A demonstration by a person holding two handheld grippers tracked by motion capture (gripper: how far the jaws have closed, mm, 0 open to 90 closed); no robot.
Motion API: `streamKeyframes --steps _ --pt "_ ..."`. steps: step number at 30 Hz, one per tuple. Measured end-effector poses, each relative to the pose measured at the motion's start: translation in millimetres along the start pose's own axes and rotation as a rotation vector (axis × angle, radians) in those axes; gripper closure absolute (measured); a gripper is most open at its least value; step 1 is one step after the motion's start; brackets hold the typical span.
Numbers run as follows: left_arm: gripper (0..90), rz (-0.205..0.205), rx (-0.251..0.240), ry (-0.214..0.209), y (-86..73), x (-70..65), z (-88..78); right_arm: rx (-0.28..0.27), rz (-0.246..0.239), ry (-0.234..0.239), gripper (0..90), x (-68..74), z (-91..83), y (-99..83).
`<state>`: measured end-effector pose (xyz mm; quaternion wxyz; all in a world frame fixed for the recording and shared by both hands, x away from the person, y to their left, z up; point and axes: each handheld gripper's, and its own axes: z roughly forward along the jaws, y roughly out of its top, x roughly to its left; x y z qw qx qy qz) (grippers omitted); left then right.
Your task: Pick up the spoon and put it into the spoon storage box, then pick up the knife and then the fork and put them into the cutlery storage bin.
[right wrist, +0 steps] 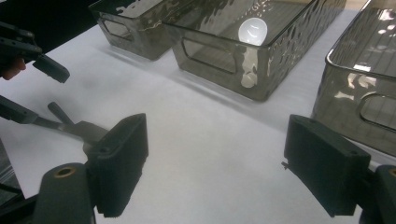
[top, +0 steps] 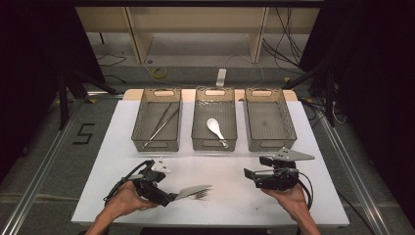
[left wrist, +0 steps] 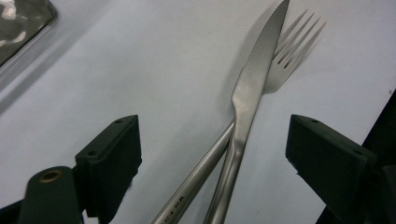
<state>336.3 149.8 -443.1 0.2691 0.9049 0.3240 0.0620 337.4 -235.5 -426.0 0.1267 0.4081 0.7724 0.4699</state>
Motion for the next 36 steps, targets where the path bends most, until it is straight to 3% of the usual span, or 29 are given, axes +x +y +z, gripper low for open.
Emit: streamKeyframes --steps 7,24,36 --pt "17.8 0.012 0.044 0.032 -0.3 0.8 -0.6 0.003 0.0 0.003 22.6 1.2 -2.7 -4.3" --pt "19.9 0.051 0.141 0.059 -6.7 -2.9 3.5 0.005 -0.001 0.013 22.6 6.7 -6.9 -9.5" --pt "23.2 0.102 0.198 0.067 -11.3 -8.9 6.9 0.017 -0.004 0.016 22.7 10.1 -7.3 -12.6"
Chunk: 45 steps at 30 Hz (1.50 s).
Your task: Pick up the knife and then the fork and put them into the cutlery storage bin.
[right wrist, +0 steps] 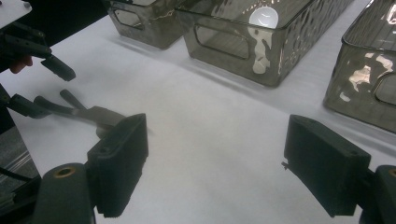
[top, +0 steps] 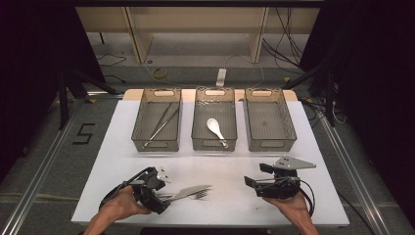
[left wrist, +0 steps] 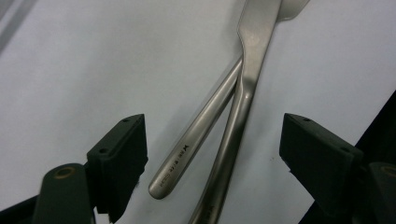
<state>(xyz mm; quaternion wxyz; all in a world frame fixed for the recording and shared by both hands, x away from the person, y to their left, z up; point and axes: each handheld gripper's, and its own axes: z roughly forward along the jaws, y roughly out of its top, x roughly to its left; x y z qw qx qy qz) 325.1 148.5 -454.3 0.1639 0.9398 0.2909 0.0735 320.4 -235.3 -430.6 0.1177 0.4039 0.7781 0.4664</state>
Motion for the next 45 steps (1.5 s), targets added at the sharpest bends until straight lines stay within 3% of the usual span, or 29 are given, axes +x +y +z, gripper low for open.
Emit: streamKeyframes --steps 22,27,34,37,45 --pt "37.0 0.062 0.051 0.006 2.9 -6.0 9.9 0.016 -0.018 0.002 23.4 1.9 2.9 -0.2" --pt "42.7 0.081 0.062 0.031 2.8 -8.0 10.4 0.021 -0.026 0.002 23.7 2.9 3.5 -0.2" --pt "51.5 0.092 0.067 0.006 3.2 -11.2 8.4 0.026 -0.028 0.002 23.9 2.4 3.5 0.0" --pt "55.9 0.102 0.092 -0.013 2.8 -13.2 9.6 0.029 -0.027 0.002 23.9 2.8 3.9 -0.1" --pt "64.0 0.054 0.107 -0.062 4.4 -9.6 10.6 0.028 -0.028 0.002 24.1 2.9 4.0 0.0"
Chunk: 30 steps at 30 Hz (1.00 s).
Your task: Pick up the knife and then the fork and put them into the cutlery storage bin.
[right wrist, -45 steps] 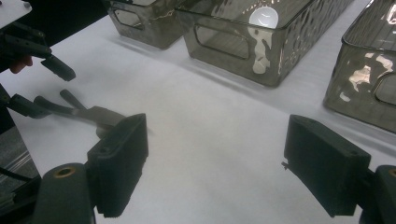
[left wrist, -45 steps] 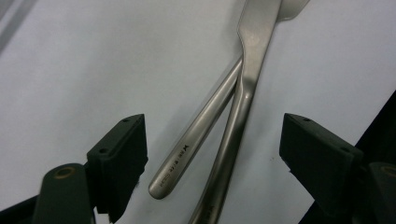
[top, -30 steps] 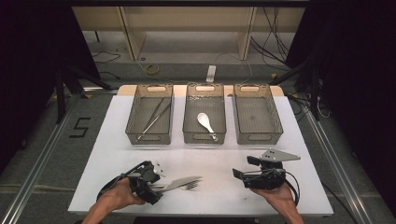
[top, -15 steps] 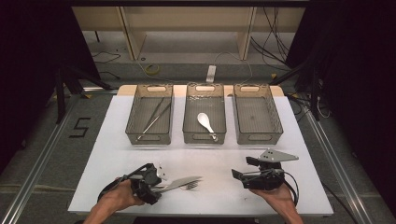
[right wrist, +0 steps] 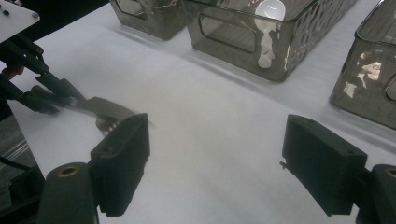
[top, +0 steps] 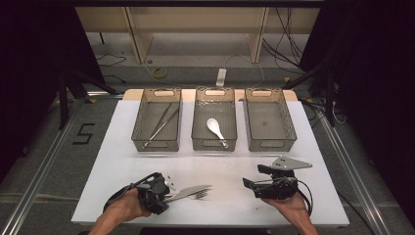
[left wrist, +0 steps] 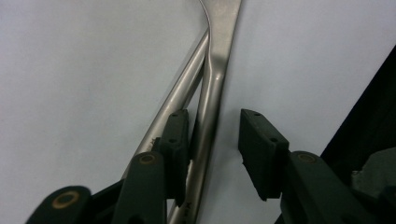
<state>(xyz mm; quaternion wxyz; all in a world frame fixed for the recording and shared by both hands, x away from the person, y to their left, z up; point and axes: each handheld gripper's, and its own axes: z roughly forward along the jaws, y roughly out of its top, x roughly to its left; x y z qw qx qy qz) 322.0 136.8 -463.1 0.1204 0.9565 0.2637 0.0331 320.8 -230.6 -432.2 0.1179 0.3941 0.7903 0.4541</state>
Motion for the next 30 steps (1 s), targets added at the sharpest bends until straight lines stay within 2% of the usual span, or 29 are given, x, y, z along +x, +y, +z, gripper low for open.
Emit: streamKeyframes --steps 5,12,18,24,30 --pt "65.4 -0.031 0.014 -0.027 2.0 4.6 0.4 -0.001 -0.001 0.0 24.2 0.1 0.0 0.2" --pt "72.0 -0.057 0.027 -0.035 3.9 9.5 0.7 0.002 -0.005 -0.002 24.3 1.4 0.5 0.5" --pt "73.2 -0.053 0.02 -0.041 2.6 10.1 0.5 0.001 -0.005 -0.001 24.3 1.1 0.1 0.6" --pt "72.6 -0.039 0.034 -0.024 4.1 7.8 0.4 0.0 -0.002 -0.001 24.4 0.4 -0.2 0.4" --pt "74.4 -0.028 0.026 -0.014 4.0 6.4 0.7 0.0 -0.005 -0.002 24.6 0.9 -0.5 0.8"
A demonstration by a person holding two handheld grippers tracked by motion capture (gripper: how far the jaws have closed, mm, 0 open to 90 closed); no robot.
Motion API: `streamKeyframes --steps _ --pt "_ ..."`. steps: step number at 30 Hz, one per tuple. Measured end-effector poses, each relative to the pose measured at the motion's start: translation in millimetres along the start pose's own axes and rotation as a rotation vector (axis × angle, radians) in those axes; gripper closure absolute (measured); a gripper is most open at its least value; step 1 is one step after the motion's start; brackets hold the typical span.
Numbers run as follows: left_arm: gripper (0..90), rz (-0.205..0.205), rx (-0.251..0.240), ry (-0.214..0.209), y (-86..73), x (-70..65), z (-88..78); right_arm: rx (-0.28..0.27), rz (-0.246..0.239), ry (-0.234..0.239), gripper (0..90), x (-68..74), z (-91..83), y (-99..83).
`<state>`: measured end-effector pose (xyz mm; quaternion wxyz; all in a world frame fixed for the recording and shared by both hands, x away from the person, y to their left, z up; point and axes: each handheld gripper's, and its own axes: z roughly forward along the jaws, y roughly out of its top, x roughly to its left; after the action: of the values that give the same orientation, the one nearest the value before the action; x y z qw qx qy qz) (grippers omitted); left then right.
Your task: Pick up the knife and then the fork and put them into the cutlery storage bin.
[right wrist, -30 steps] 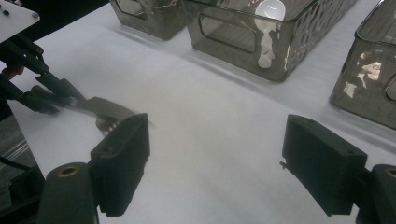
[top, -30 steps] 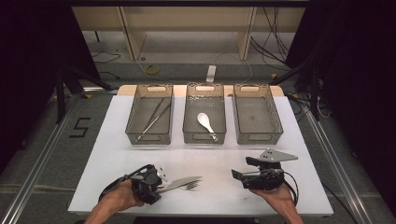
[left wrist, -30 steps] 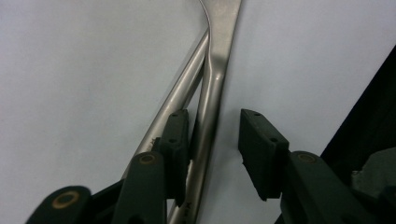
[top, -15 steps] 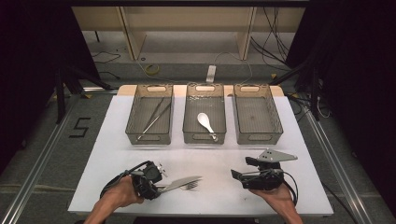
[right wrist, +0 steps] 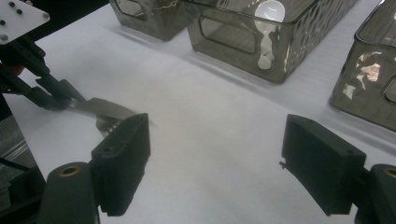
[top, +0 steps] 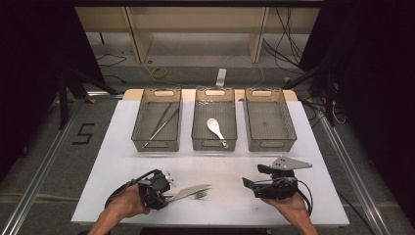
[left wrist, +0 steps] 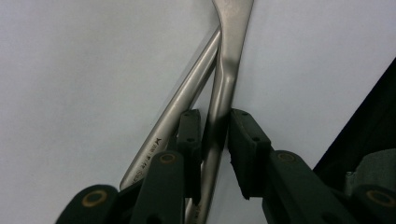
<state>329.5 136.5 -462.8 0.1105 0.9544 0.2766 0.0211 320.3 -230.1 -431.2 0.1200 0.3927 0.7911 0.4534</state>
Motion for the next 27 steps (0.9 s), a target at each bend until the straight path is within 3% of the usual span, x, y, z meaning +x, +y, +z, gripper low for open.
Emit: streamKeyframes --steps 8,14,27 --pt "78.8 0.006 -0.014 -0.014 -1.6 0.7 -0.5 -0.002 0.002 0.0 24.9 0.0 -0.3 0.1" --pt "79.2 -0.007 -0.032 -0.021 -2.6 2.1 -0.9 -0.003 0.005 0.001 24.9 -0.5 -0.6 0.3" --pt "79.4 -0.058 -0.087 -0.084 -3.3 9.5 -3.9 -0.01 0.004 0.006 25.1 0.2 -0.7 0.5"
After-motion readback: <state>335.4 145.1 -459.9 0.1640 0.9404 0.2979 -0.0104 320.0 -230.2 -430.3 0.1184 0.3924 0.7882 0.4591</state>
